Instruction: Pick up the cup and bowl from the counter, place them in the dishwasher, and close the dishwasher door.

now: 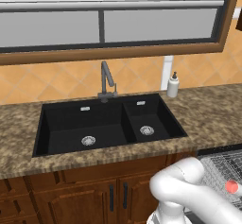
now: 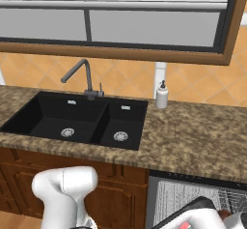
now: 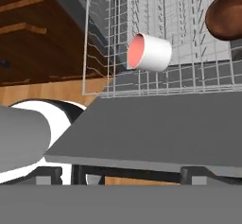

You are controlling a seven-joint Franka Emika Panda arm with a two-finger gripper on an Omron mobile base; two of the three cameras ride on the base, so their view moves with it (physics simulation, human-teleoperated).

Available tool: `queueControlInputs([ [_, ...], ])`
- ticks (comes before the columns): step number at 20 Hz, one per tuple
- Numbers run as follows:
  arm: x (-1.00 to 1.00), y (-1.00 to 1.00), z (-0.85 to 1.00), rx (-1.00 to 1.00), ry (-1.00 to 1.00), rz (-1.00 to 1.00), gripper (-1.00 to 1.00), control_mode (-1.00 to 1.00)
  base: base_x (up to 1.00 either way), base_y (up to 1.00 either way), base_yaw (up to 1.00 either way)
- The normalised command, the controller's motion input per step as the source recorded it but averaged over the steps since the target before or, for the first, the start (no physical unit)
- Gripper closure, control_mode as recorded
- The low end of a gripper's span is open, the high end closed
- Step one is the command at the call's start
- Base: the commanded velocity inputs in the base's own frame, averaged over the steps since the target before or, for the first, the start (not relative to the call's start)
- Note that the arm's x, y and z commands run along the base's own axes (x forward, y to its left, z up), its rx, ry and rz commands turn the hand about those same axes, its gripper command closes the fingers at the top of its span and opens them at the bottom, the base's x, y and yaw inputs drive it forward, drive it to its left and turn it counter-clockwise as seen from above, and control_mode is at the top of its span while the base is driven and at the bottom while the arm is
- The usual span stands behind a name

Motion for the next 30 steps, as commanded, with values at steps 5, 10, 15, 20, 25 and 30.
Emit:
queueControlInputs([
  [5,-1.0,0.03,0.34,0.1,-0.16,0.0,-1.0,-1.0,0.0,0.0,0.0],
  [10,-1.0,0.18,-0.18,0.08,-0.46,0.01,-1.0,-1.0,0.0,0.0,0.0],
  [15,-0.96,-0.05,-0.85,0.2,-0.54,0.0,-1.0,-1.0,0.0,0.0,0.0],
  [20,-0.32,-0.25,-1.0,0.1,-0.23,0.0,-1.0,-1.0,0.0,0.0,0.0],
  [25,0.5,-0.51,-0.88,0.15,-0.14,-0.08,-1.0,-1.0,0.0,0.0,0.0],
  [30,0.47,-0.63,-0.77,0.14,-0.11,-0.01,-1.0,-1.0,0.0,0.0,0.0],
])
